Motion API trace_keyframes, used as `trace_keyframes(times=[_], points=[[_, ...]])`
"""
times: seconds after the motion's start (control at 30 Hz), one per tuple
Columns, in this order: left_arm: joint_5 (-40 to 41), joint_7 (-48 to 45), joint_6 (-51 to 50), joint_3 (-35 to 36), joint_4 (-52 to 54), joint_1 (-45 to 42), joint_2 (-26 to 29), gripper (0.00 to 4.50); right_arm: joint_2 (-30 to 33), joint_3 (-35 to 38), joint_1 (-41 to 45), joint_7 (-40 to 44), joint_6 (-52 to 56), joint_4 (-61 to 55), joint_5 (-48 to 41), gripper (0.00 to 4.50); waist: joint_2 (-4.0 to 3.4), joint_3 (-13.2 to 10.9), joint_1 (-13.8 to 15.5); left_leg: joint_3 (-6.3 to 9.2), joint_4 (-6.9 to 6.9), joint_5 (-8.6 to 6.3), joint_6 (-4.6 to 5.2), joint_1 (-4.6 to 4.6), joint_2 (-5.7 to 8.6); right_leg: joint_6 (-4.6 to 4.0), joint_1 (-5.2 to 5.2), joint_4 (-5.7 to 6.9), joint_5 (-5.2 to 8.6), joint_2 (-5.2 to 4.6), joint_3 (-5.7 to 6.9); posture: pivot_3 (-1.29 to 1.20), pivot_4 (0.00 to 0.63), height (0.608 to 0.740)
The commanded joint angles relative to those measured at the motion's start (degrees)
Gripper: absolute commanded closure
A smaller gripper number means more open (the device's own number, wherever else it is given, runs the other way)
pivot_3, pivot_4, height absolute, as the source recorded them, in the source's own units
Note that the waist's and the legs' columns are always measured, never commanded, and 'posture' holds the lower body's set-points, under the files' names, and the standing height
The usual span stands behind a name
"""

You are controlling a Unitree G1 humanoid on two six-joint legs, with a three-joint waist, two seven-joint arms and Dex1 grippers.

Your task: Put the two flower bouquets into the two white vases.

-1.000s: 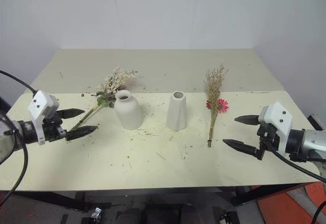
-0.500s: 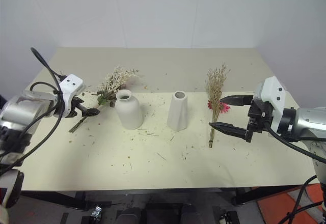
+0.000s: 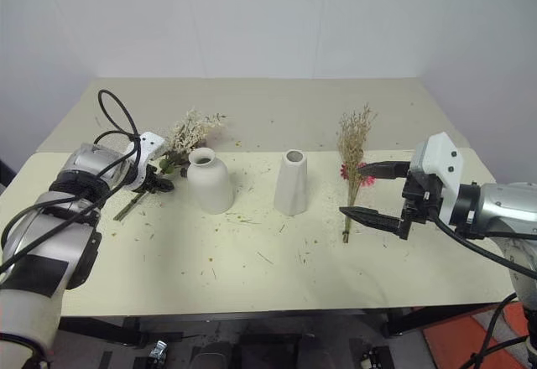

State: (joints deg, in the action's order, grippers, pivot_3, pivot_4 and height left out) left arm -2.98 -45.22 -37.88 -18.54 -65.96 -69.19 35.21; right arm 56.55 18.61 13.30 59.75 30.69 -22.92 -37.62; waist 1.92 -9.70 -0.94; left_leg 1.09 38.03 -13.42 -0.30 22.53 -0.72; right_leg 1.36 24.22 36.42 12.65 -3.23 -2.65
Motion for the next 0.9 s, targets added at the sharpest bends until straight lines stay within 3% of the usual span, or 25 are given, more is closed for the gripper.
trace_keyframes(times=[0.03, 0.13, 0.17, 0.27, 0.33, 0.4, 0.53, 0.73, 0.9], points=[[-2.43, 0.72, 1.49, 1.12, -2.44, -0.38, -0.18, 3.29, -0.04, 4.37, -1.59, -1.25, 1.08, -3.08, -2.42, 0.0, 0.0, 0.0, 0.03, 0.0, 0.04, 0.0, 0.0, -0.02, 0.0, 0.01, -0.01, 0.07, 0.01, 0.0, 0.0, 0.0, 0.15, 0.74], [-2.83, 0.47, 1.8, 2.27, -1.58, -0.9, 0.04, 4.27, 0.04, 5.32, -2.96, -1.87, 1.49, -4.02, -3.05, 0.0, 0.02, -0.01, -0.11, 0.0, 0.2, 0.0, 0.0, -0.08, -0.01, 0.43, -0.03, 0.31, 0.26, 0.01, -0.01, 0.0, 0.15, 0.74], [-2.83, 0.62, 1.71, 2.81, -0.97, -1.28, 0.26, 4.38, 0.03, 5.49, -3.28, -2.08, 1.61, -4.26, -3.24, 0.0, 0.02, -0.01, -0.16, 0.0, 0.23, 0.0, 0.0, -0.1, -0.01, 0.47, -0.04, 0.35, 0.28, 0.02, -0.02, 0.0, 0.15, 0.74], [-2.35, 4.45, 1.31, 5.49, 0.4, -2.45, 0.65, 4.38, -0.1, 5.68, -3.83, -2.57, 1.86, -4.78, -3.58, 0.0, 0.02, -0.01, -0.17, 0.01, 0.25, 0.0, 0.0, -0.11, -0.02, 0.48, -0.03, 0.39, 0.29, 0.03, -0.03, 0.0, 0.15, 0.74], [0.65, 13.87, 3.5, 11.86, 1.14, -3.58, 0.37, 4.38, -0.36, 5.43, -3.97, -2.88, 1.88, -5.07, -3.61, 0.0, 0.06, -0.04, -0.11, 0.05, 0.26, 0.0, 0.0, -0.06, -0.01, 0.49, 0.0, 0.38, 0.29, 0.02, -0.02, 0.0, 0.15, 0.74], [4.87, 15.96, 7.54, 18.19, 3.85, -3.33, 0.16, 4.38, -0.62, 5.08, -3.98, -3.18, 1.87, -5.2, -3.66, 0.0, 0.12, -0.07, 0.02, 0.12, 0.29, 0.0, 0.0, 0.05, -0.01, 0.48, 0.06, 0.37, 0.28, 0.0, 0.02, 0.0, 0.15, 0.74], [17.06, 5.4, 8.73, 29.15, 17.54, 0.49, -0.64, 4.38, -1.37, 3.83, -3.18, -3.33, 1.64, -4.59, -3.41, 0.0, 0.13, -0.08, 0.23, 0.2, 0.49, 0.0, -0.01, 0.31, 0.02, 0.08, 0.16, 0.36, -0.01, -0.1, 0.18, 0.0, 0.15, 0.74], [26.71, -1.74, 5.77, 34.46, 33.64, 5.42, -1.19, 4.38, -3.19, 2.16, 0.47, -2.92, 0.66, -2.12, -3.48, 0.0, 0.12, -0.07, 0.06, 0.19, 0.71, -0.02, 0.01, 0.26, 0.08, 0.13, 0.04, 0.43, -0.04, -0.16, 0.16, 0.0, 0.15, 0.74], [32.98, -4.76, 2.28, 36.7, 40.23, 4.37, -0.33, 4.38, -3.88, 0.97, 5.0, -1.76, 0.35, 0.28, -3.54, 0.0, 0.12, -0.07, -0.05, 0.21, 0.75, -0.02, 0.01, 0.23, 0.04, 0.13, 0.05, 0.47, -0.04, -0.09, 0.16, 0.0, 0.15, 0.74]])
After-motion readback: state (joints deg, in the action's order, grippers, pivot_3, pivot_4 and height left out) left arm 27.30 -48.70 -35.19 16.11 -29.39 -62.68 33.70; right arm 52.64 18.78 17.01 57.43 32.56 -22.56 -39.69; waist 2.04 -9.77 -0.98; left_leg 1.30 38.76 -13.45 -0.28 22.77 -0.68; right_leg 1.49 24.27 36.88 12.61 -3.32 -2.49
